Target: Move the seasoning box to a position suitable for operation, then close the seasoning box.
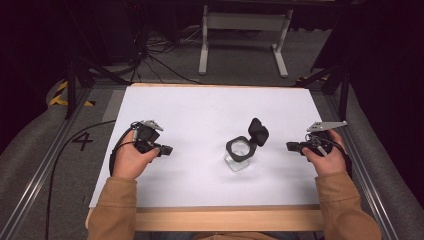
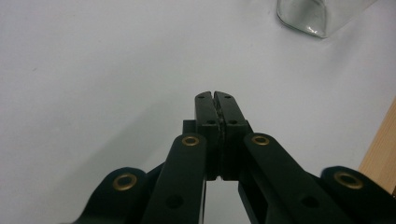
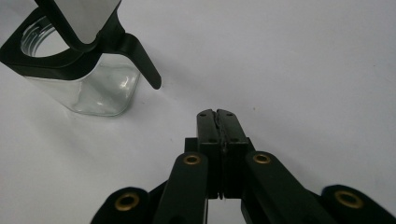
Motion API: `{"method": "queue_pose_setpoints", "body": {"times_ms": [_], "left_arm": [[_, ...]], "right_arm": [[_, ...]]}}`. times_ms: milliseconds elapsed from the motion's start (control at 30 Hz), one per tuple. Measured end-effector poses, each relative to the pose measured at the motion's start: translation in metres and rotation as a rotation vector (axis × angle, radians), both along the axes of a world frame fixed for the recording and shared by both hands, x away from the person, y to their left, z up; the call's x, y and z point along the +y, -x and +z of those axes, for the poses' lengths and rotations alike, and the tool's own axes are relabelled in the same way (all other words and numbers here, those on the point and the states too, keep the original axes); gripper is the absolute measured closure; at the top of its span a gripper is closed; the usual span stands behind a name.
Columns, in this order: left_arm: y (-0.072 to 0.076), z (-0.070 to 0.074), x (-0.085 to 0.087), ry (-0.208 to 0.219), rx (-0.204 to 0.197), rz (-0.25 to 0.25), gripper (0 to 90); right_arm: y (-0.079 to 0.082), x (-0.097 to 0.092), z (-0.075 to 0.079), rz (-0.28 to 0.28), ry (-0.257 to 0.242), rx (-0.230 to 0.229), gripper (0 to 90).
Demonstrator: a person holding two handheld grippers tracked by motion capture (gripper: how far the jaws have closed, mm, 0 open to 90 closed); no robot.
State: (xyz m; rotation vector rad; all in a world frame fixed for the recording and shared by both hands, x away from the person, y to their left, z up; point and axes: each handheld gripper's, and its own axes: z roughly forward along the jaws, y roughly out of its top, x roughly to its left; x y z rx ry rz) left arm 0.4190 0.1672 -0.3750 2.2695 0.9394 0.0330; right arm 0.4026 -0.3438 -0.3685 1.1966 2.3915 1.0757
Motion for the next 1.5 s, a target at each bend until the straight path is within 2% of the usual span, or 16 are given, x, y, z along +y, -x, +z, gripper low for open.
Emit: {"method": "queue_pose_setpoints", "body": {"times_ms": [200,300,400,500,800,933,1033,1067,1133,1200,1267,1300,1333,1400,1500], "left_arm": [[0.000,0.005,-0.013,0.019,-0.026,-0.038,90.0],[0.001,0.007,-0.026,0.038,-0.047,-0.056,90.0],[0.002,0.010,-0.042,0.073,-0.074,-0.089,90.0],[0.001,0.012,-0.053,0.098,-0.095,-0.100,90.0],[-0.005,0.011,-0.087,0.165,-0.128,-0.150,90.0],[-0.008,0.010,-0.098,0.168,-0.132,-0.168,90.0],[-0.012,0.007,-0.109,0.191,-0.132,-0.191,90.0],[-0.014,0.006,-0.116,0.174,-0.126,-0.210,90.0],[-0.014,0.004,-0.123,0.175,-0.125,-0.216,90.0],[-0.015,0.002,-0.128,0.193,-0.135,-0.218,90.0],[-0.015,0.002,-0.130,0.189,-0.137,-0.223,90.0],[-0.015,0.000,-0.137,0.199,-0.155,-0.214,90.0],[-0.015,0.000,-0.137,0.199,-0.155,-0.214,90.0],[-0.015,-0.001,-0.143,0.201,-0.172,-0.216,90.0],[-0.014,-0.001,-0.147,0.201,-0.189,-0.222,90.0]], "right_arm": [[0.008,-0.001,0.004,-0.002,-0.007,-0.017,90.0],[0.010,-0.001,0.005,-0.002,-0.011,-0.018,90.0],[0.012,0.000,0.004,0.001,-0.010,-0.018,90.0],[0.015,0.000,0.004,0.008,-0.008,-0.020,90.0],[0.029,-0.005,0.005,-0.010,-0.015,-0.027,90.0],[0.034,-0.007,0.005,-0.018,-0.023,-0.028,90.0],[0.040,-0.007,0.005,-0.021,-0.026,-0.033,90.0],[0.043,-0.007,0.006,-0.022,-0.027,-0.037,90.0],[0.045,-0.007,0.006,-0.022,-0.031,-0.039,90.0],[0.046,-0.006,0.007,-0.022,-0.033,-0.041,90.0],[0.047,-0.004,0.006,-0.018,-0.048,-0.044,90.0],[0.047,-0.002,0.006,-0.012,-0.058,-0.045,90.0],[0.047,-0.002,0.006,-0.012,-0.058,-0.045,90.0],[0.045,0.007,0.004,0.009,-0.073,-0.050,90.0],[0.042,0.022,0.005,0.038,-0.067,-0.054,90.0]]}}
